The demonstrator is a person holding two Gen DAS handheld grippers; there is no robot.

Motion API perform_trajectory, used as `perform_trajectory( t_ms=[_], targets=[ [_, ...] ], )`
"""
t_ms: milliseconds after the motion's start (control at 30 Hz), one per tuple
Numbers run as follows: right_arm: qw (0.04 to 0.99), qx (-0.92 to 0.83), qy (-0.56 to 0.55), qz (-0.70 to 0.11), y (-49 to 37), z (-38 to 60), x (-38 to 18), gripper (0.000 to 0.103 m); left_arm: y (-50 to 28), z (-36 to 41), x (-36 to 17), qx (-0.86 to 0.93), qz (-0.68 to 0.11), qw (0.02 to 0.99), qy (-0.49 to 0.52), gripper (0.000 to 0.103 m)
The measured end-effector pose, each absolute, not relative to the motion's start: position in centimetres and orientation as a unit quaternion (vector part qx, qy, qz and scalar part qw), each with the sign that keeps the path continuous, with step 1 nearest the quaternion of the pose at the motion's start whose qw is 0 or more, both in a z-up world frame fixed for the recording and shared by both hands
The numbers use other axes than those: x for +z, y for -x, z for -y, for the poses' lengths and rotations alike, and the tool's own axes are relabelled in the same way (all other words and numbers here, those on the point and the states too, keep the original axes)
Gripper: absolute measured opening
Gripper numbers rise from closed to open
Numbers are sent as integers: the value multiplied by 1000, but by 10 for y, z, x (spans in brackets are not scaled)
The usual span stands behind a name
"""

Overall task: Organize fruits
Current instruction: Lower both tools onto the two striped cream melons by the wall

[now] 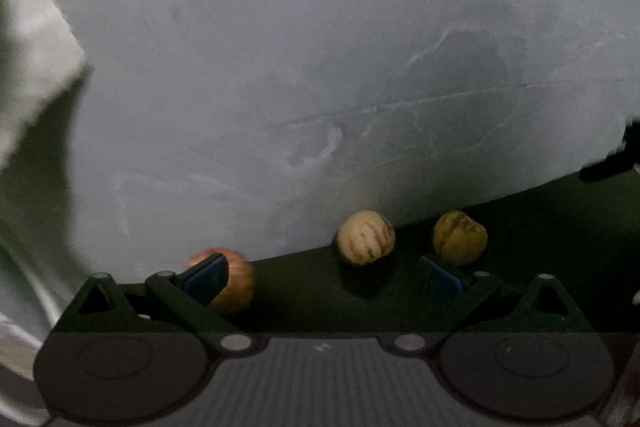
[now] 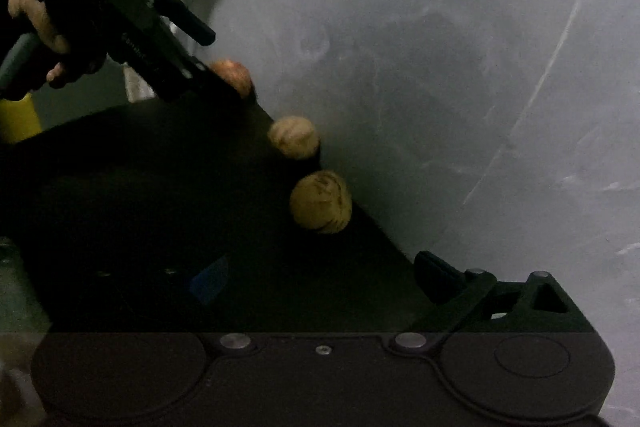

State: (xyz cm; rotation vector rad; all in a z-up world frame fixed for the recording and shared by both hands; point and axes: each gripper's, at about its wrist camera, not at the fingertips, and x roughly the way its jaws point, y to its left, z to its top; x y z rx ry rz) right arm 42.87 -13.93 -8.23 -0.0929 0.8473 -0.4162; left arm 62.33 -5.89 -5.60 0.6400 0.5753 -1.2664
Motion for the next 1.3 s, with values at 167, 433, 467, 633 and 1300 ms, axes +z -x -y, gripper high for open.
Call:
perform_trajectory(
  t_ms=[167, 433, 467, 633, 1300],
  targets=[
    [887, -201, 57, -412, -447, 144, -102, 96, -638, 86, -86, -582, -285, 706, -285, 102],
    [886, -208, 50, -411, -464, 159, -114, 84, -652, 104, -110, -601, -301, 684, -283, 100],
    [886, -210, 49, -411, -468, 161, -116, 84, -654, 105, -112, -603, -306, 682, -279, 98],
    [887, -213, 50, -407, -479, 164, -121, 82, -664, 110, -120, -612, -339, 671, -244, 93],
    [893, -217, 16, -393, -484, 174, -131, 59, -685, 127, -148, -634, -402, 633, -190, 56]
  ],
)
